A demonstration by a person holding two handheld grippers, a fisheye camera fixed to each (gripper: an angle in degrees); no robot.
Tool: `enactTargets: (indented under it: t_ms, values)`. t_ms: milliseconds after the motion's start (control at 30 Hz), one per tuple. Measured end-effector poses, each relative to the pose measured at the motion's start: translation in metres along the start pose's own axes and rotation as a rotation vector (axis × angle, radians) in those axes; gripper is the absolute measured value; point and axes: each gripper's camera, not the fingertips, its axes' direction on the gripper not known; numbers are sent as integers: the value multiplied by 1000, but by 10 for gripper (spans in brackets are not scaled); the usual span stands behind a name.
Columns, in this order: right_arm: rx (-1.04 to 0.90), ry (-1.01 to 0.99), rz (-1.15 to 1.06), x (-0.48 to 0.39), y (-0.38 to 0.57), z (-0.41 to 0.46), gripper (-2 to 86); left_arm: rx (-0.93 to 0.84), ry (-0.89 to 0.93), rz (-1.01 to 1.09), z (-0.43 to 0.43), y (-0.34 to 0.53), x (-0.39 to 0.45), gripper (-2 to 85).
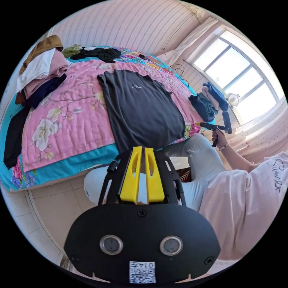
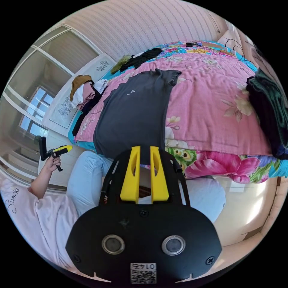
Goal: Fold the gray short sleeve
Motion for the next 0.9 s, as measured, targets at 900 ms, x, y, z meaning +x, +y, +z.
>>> enactTargets:
  t_ms: [900]
  values:
    - [159, -139, -80, 141, -196, 63, 48, -160, -79, 448, 363, -415, 157, 46]
